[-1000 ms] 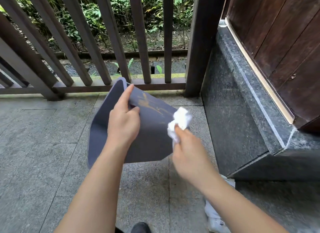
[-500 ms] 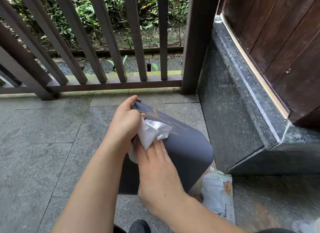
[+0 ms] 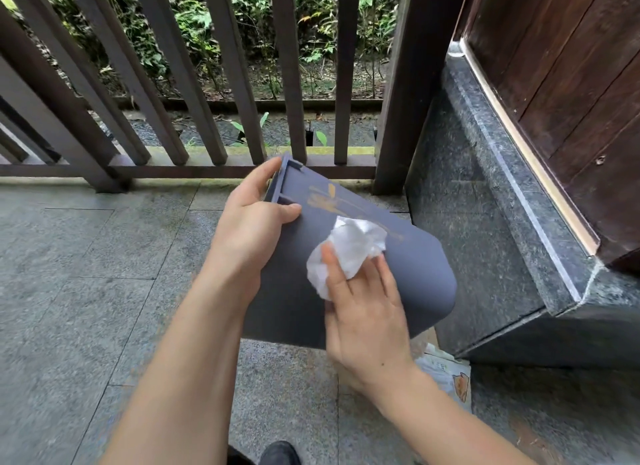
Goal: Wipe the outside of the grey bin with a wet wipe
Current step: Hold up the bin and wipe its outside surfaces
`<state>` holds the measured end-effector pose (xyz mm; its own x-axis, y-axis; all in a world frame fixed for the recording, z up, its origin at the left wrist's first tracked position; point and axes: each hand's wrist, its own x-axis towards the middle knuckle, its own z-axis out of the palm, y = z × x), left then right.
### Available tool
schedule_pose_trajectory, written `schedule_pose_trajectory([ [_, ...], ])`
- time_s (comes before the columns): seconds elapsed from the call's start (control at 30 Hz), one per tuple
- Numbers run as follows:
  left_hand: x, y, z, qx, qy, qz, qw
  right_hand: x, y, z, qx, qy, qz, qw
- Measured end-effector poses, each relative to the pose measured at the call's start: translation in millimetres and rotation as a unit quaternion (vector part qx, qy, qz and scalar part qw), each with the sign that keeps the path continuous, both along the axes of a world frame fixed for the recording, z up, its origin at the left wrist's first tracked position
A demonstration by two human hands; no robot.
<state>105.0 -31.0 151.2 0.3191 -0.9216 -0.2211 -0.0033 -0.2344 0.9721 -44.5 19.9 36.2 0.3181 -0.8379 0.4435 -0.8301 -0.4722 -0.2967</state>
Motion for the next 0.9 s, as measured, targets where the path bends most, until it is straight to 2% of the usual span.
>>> schedule_pose_trajectory([
  [0.1,1.7,3.0,3.1,-0.019,0.006,0.016,1.000,-11.2,-7.1,-2.4,0.027,-0.033,-0.041,0.998],
  [0.2,8.6,4.6,7.0,-0.043,0.014,0.040,0.998,-23.1,-13.8,-9.6,0.105,-0.069,-0.096,0.987],
  [0.33,17.4,9.0,8.0,-0.066,0.001,0.048,0.997,-33.9,-29.4,-18.2,0.263,-0.129,-0.173,0.940],
  [0.47,13.3,11.2,0.6,-0.053,-0.020,0.047,0.997,-23.1,-36.3,-15.3,0.320,-0.191,-0.191,0.908],
  [0.57,11.3,7.6,-4.6,-0.038,-0.023,0.072,0.996,-2.5,-31.8,-4.6,0.290,-0.196,-0.149,0.925],
  [0.67,4.9,1.6,-12.1,-0.012,-0.039,0.083,0.996,26.6,-13.6,10.8,0.186,-0.199,-0.041,0.961],
  [0.8,-0.6,1.1,-18.8,0.012,-0.055,0.068,0.996,44.2,9.4,12.2,0.125,-0.148,0.092,0.977],
  [0.9,3.6,2.6,-18.2,0.017,-0.047,0.046,0.998,40.2,11.2,13.4,0.084,-0.118,0.134,0.980],
])
